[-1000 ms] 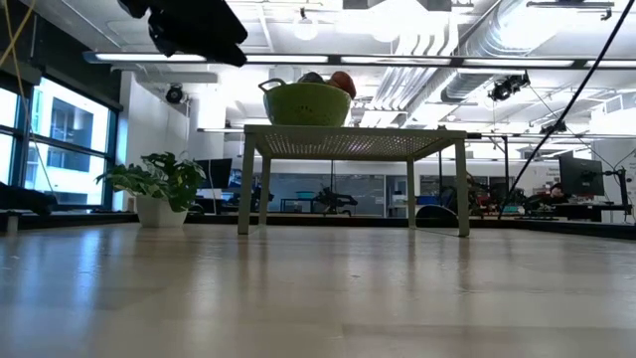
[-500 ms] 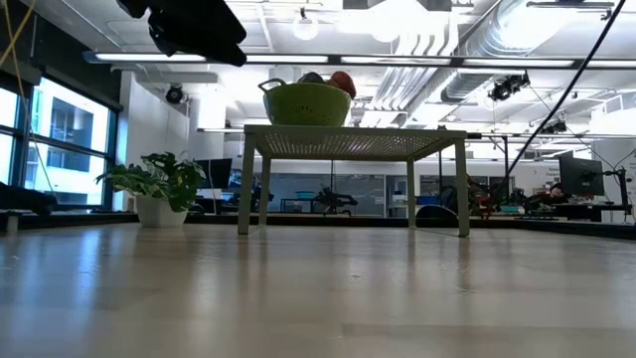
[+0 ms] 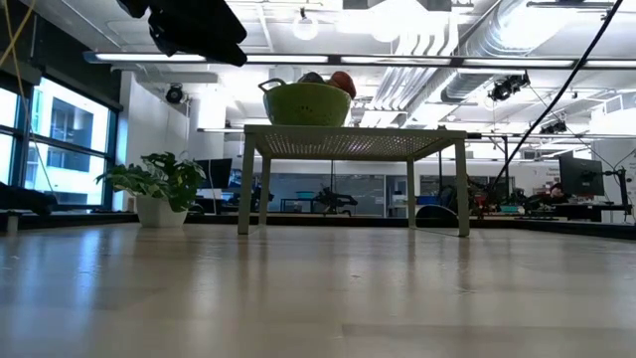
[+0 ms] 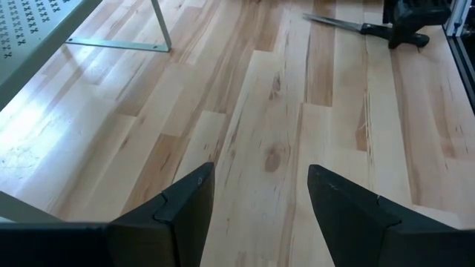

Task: Pick & Place Fruit
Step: Put the black knife on the shelf

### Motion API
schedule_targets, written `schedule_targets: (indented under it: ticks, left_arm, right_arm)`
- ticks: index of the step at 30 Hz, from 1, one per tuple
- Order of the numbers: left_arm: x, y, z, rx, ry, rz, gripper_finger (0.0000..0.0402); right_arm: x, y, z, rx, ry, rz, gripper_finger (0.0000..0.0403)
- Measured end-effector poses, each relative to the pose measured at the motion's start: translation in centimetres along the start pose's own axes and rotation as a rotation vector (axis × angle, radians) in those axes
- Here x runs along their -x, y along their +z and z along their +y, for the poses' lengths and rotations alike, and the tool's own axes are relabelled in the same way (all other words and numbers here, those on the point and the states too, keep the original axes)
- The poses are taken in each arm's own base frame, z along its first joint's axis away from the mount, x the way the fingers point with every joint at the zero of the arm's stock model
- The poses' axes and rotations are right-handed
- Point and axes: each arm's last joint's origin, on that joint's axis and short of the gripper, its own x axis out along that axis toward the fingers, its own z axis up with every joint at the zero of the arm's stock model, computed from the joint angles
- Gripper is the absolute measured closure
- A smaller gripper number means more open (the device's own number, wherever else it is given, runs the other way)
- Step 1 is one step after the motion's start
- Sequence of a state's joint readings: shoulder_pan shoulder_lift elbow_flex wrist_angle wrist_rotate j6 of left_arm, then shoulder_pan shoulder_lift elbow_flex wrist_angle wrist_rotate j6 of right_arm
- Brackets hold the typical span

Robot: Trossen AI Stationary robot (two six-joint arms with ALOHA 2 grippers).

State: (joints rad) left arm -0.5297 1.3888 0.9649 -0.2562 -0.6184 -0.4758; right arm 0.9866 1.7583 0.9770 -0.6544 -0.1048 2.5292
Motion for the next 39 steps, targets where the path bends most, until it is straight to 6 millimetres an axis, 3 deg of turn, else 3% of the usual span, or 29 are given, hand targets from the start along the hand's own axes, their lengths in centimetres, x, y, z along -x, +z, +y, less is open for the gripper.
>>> schedule_targets:
  ticks: [13,25,39]
  left_arm:
    - [0.0,0.17,-0.07,0.012,-0.006,-0.015,0.019]
    - [0.0,0.19,-0.08,0.015,-0.007,-0.017,0.019]
    - [0.0,0.19,-0.09,0.015,-0.008,-0.017,0.019]
  right_arm:
    - [-0.3,-0.1,-0.74,0.03,0.004,-0.059,0.0092]
    - [-0.38,-0.09,-0.98,0.05,0.004,-0.076,0.0207]
    - [-0.43,-0.13,-0.87,0.07,0.006,-0.064,0.0285]
